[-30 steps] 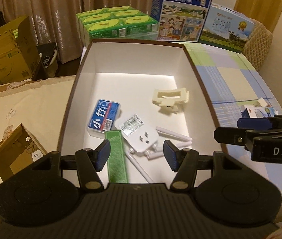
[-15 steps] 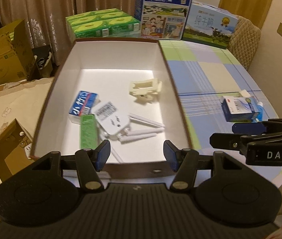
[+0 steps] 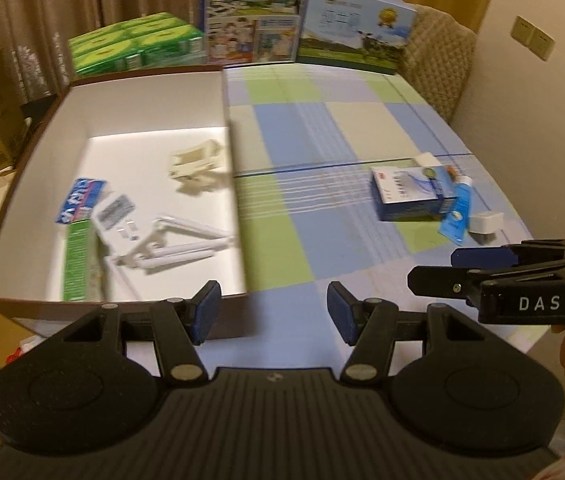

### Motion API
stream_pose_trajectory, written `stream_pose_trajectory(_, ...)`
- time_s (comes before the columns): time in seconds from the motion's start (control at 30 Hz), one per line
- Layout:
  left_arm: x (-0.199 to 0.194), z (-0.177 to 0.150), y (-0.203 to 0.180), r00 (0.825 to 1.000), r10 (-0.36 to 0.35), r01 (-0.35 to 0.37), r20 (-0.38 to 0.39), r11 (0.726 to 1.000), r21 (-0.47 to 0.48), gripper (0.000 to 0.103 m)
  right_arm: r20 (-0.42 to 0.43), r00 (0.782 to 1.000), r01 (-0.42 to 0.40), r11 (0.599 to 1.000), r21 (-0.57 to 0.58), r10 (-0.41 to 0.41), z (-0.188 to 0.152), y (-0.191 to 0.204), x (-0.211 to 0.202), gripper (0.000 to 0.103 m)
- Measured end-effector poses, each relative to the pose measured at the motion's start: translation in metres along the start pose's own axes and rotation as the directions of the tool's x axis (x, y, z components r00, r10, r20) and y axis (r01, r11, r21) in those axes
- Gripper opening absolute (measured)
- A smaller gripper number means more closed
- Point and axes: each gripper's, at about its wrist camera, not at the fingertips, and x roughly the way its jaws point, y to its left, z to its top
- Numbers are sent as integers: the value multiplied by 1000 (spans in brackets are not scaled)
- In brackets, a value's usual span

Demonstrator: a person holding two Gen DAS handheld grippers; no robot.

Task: Organize rigid objects
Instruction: 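Move both open tools toward the items lying on the table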

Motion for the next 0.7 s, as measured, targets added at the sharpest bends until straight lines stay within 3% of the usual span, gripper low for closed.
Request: stream_pose_trajectory(0.7, 55, 17, -97, 993, -111, 113, -27, 988, 108, 55, 54, 991, 111, 982, 154, -121, -12, -112, -62, 63)
